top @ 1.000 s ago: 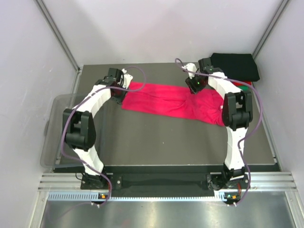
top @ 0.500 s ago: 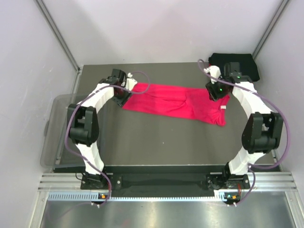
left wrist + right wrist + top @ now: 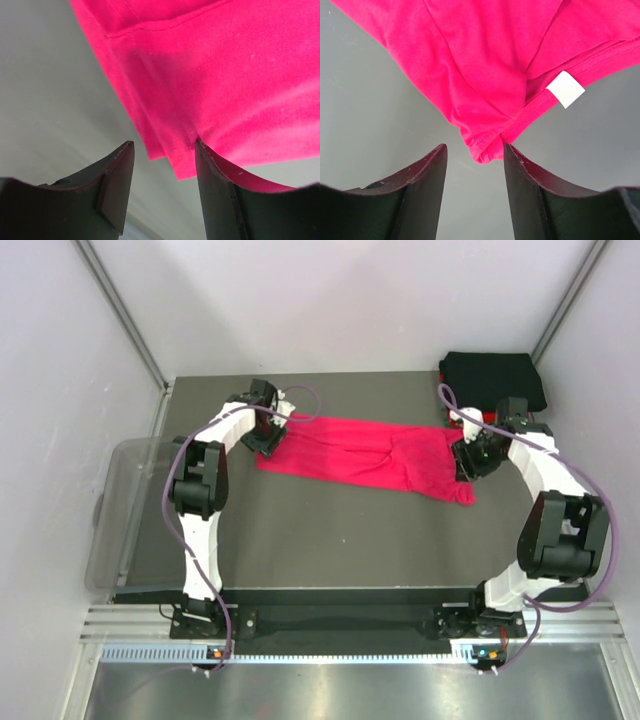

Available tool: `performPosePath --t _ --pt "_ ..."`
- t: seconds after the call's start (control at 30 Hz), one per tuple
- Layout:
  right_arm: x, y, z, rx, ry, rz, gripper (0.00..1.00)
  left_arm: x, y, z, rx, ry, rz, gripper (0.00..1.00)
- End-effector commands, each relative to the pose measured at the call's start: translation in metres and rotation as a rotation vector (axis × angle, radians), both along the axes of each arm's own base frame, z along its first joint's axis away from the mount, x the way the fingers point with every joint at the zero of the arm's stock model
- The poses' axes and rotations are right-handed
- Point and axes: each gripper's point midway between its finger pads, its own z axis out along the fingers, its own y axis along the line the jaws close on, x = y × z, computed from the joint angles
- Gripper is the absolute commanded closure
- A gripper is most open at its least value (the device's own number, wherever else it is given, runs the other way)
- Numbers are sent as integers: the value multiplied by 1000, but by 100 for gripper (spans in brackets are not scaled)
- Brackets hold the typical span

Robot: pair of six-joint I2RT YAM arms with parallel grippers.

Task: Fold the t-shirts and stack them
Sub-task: Fold the tshirt

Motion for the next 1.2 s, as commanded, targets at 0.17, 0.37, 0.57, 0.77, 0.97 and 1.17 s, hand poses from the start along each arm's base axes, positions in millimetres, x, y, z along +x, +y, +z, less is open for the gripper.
performPosePath --t 0.17,0.37,0.57,0.77,0.97,1.17 --pt "-2 -14 8 14 -48 -9 50 -3 -5 -11 -30 47 52 55" --pt "-5 -43 -19 -72 10 -62 49 -20 -4 -11 -36 97 65 100" --pt "4 -52 -40 -38 61 -93 48 -41 -1 -4 -37 111 62 100" --pt "3 -43 -57 26 133 -83 46 -59 3 5 -35 116 61 100" --pt "-5 -39 -72 49 178 -74 48 -70 2 5 -50 132 55 100" --pt "-8 -47 -88 25 216 -82 78 -81 5 5 -43 147 64 100"
